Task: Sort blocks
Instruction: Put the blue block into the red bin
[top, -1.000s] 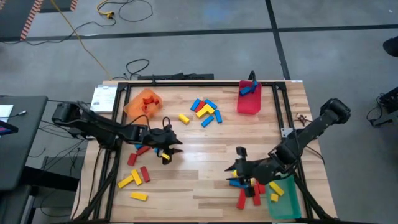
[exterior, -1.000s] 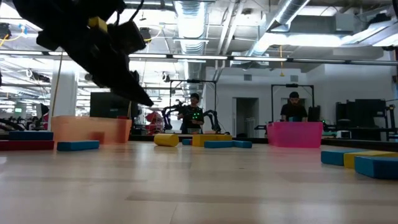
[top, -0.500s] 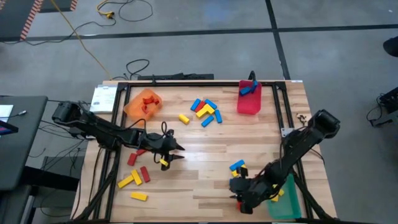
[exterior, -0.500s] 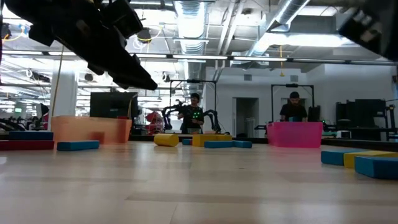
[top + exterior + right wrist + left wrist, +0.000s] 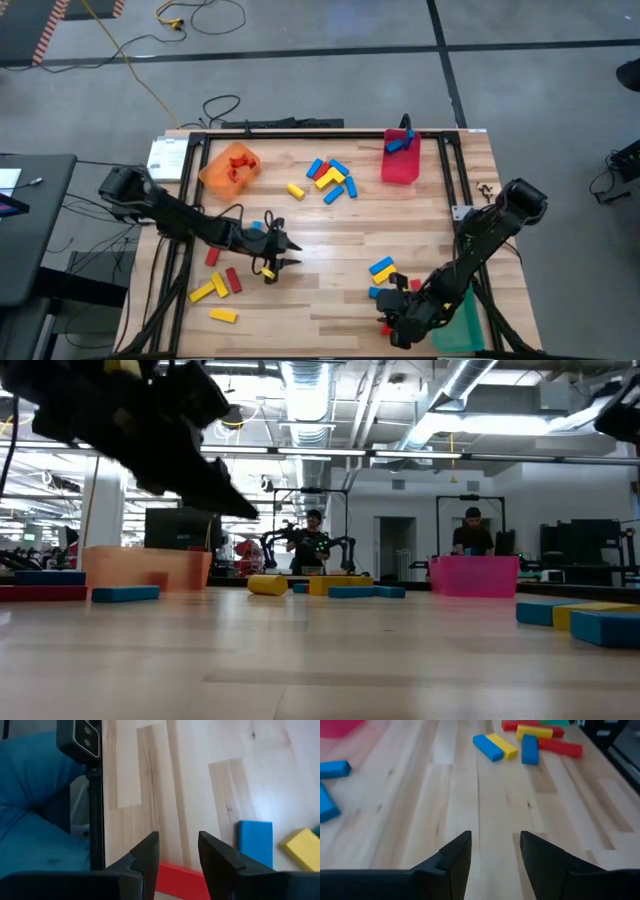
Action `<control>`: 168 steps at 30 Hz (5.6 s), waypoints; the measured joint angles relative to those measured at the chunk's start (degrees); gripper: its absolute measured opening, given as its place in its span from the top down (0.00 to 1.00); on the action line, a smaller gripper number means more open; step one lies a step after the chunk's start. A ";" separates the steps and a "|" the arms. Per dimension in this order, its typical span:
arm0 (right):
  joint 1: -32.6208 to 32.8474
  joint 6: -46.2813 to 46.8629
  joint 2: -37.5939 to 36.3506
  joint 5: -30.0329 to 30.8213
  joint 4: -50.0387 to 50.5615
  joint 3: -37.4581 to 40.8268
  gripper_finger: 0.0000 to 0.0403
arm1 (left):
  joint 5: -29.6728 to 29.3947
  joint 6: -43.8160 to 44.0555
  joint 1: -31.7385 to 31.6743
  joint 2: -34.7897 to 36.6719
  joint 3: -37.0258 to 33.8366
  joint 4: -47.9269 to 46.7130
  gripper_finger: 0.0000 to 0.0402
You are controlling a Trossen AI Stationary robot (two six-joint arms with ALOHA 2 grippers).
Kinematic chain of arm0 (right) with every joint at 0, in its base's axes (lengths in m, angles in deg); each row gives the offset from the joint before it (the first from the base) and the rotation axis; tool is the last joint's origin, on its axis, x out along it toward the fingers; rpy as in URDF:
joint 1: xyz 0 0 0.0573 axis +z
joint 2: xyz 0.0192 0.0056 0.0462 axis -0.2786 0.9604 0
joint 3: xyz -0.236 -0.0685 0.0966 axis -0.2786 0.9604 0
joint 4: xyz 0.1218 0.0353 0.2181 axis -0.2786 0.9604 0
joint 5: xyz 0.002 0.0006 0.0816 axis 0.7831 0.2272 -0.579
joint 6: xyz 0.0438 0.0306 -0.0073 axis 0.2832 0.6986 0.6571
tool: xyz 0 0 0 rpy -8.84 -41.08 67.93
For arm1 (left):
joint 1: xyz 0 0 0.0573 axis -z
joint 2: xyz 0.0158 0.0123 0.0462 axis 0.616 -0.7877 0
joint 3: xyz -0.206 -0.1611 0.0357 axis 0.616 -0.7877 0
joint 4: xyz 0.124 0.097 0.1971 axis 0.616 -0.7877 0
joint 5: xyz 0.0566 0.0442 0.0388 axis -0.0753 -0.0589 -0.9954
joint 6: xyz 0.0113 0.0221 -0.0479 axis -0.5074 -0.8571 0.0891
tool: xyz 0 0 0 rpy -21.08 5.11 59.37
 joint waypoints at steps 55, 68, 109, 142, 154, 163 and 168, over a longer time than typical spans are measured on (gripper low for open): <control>1.67 10.57 3.01 4.57 11.13 -0.02 0.60 | 1.20 -1.99 0.97 -10.15 0.46 15.12 0.59; -1.87 4.72 9.21 0.59 13.06 -1.57 0.51 | 1.16 -1.98 1.08 -10.11 0.46 14.95 0.59; -3.56 2.62 9.44 2.98 20.13 -4.20 0.46 | 1.18 -2.43 1.12 -10.11 0.46 14.81 0.59; -9.78 -12.01 8.63 -0.06 12.96 -5.64 0.70 | 1.18 -2.44 1.80 -10.11 0.46 14.33 0.59; -24.14 -25.92 -2.36 17.96 30.69 -9.68 0.70 | 1.18 -2.47 1.79 -10.11 0.46 14.29 0.59; -46.63 -33.14 -14.14 22.67 33.19 -8.49 0.70 | 1.18 -2.45 1.93 -10.11 0.46 14.26 0.59; -58.01 -38.98 -17.73 21.38 32.96 -8.13 0.70 | 1.18 -2.45 2.53 -10.11 0.46 14.06 0.59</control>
